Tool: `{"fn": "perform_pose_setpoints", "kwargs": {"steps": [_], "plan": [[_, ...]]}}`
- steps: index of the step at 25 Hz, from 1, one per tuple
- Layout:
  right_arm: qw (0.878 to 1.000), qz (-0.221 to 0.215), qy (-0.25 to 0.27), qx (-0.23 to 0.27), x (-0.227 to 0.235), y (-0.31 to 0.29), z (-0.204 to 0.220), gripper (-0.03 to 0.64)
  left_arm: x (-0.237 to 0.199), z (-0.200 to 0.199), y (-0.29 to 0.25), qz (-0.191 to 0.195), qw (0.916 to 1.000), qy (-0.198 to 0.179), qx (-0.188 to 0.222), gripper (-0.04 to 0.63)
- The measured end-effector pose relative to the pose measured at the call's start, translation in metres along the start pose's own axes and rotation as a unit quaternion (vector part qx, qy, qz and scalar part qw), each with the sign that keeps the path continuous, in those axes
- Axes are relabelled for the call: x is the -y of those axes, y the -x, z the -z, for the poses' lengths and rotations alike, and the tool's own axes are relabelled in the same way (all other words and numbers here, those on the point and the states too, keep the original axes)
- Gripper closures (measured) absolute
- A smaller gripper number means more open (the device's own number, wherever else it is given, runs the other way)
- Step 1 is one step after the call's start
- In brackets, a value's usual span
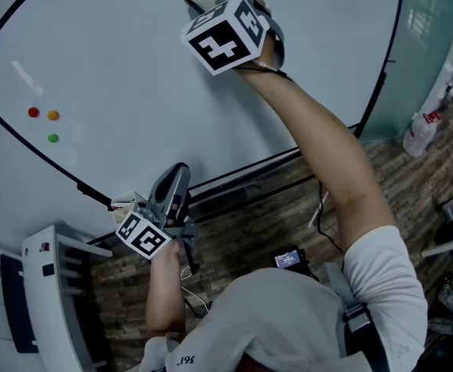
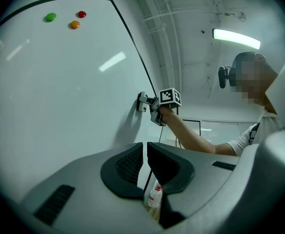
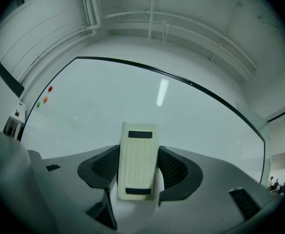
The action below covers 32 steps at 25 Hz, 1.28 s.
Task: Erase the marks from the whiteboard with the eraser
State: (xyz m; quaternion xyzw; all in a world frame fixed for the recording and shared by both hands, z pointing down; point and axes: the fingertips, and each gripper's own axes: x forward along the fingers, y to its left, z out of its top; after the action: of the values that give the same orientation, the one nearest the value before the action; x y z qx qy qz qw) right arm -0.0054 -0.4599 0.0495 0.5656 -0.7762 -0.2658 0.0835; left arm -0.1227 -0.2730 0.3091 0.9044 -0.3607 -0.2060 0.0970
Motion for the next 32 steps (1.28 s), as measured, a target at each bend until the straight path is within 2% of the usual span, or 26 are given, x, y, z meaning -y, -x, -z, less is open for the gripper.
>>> {"fn": "perform_pose_setpoints", "kwargs": {"steps": [10, 16, 22, 32], "plan": [[0.999, 0.028, 0.011, -0.022, 0.041, 0.013, 0.030, 0.357, 0.009, 0.009, -0.017, 0.018, 0.9998, 0.006, -0.010, 0.563], [0.999, 0.029, 0.012, -0.029, 0.060, 0.018, 0.046, 0.357, 0.014, 0.018, -0.029, 0.023, 0.9996, 0.008, -0.013, 0.563], [0.999, 0.028, 0.023, -0.027, 0.049, 0.020, 0.042, 0.357, 0.007, 0.014, -0.016, 0.023, 0.9997, 0.011, -0.005, 0.563], [0.999, 0.035, 0.026, -0.028, 0.112, 0.032, 0.080, 0.357, 0.034, 0.035, -0.061, 0.013, 0.9999, 0.004, 0.008, 0.563]]}}
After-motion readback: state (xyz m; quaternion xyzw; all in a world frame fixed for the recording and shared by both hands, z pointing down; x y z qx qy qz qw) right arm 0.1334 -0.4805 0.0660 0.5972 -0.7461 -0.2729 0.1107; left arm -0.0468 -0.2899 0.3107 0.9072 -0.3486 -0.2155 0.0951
